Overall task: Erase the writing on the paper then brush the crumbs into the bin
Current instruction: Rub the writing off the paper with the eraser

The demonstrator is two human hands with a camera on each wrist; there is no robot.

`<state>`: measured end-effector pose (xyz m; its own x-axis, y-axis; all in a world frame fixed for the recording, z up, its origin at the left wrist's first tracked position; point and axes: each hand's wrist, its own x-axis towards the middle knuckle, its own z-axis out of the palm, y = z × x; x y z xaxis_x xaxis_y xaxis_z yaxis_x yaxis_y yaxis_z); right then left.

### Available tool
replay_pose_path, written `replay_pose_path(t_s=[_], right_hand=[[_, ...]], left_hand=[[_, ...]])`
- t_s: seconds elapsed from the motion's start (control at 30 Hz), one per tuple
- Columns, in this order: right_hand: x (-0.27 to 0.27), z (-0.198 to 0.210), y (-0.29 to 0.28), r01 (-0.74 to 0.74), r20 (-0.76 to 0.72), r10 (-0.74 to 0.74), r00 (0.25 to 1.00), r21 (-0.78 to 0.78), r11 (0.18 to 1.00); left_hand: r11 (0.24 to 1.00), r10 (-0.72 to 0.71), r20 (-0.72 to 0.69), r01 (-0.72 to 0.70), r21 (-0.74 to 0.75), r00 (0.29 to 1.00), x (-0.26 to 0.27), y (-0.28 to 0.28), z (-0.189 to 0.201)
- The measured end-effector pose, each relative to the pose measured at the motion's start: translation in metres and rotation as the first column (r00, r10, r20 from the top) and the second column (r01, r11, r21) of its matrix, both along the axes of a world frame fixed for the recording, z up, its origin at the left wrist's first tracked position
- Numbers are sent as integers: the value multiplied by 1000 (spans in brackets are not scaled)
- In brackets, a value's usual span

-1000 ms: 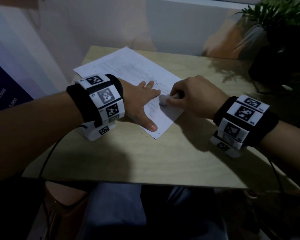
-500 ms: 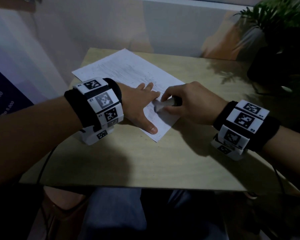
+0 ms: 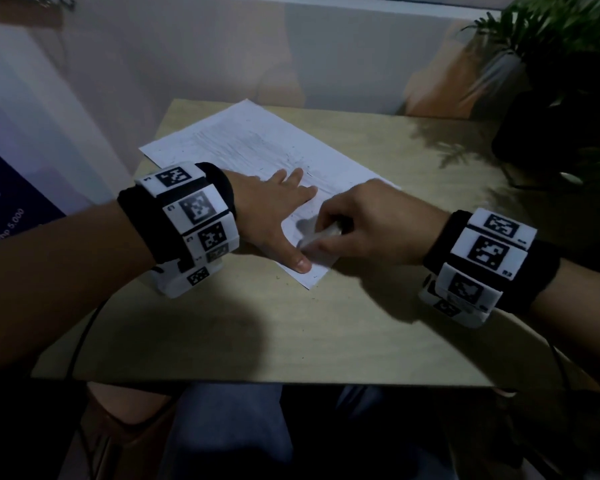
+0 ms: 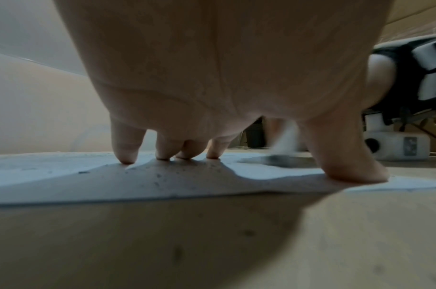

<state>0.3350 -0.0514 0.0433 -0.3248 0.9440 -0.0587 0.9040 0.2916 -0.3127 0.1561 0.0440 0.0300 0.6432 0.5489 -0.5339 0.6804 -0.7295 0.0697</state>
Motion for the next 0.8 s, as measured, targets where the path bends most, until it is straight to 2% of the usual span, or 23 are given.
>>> replay_pose_path(t_s=[0.07, 0.2, 0.27, 0.33, 0.4, 0.5, 0.57, 0.67, 0.7, 0.8], right_hand=[[-1, 1, -1, -10, -14, 9, 1000, -37, 999], [10, -5, 8, 199, 34, -204, 978, 127, 972], [7, -5, 3, 138, 50, -144, 988, 114, 984], [3, 0, -5, 39, 11, -39, 999, -6, 999], [6, 1, -5, 42, -29, -44, 999, -68, 997], [16, -4, 5, 198, 28, -201, 979, 93, 976], [16, -5, 6, 197, 53, -207, 977, 153, 968], [5, -2, -4, 16, 21, -16, 1000, 13, 1000], [4, -1, -5, -8, 0, 8, 1000, -29, 1000], [9, -5, 3, 130, 6, -131, 991, 48, 990]], left_hand=[[1000, 4, -6, -4, -7, 1000, 0, 0, 0], [1000, 4, -20, -4, -8, 1000, 1, -2, 2], [1000, 6, -18, -6, -8, 1000, 1, -2, 3], [1000, 7, -17, -7, -13, 1000, 1, -3, 3], [1000, 11, -19, -11, -18, 1000, 2, -3, 3], [1000, 14, -19, -15, -15, 1000, 2, -2, 3], [1000, 16, -18, -16, -13, 1000, 1, -2, 3], [1000, 12, -17, -12, -14, 1000, 1, -1, 3], [1000, 9, -19, -10, -14, 1000, 1, -1, 3], [1000, 12, -14, -12, -7, 1000, 2, -2, 3]])
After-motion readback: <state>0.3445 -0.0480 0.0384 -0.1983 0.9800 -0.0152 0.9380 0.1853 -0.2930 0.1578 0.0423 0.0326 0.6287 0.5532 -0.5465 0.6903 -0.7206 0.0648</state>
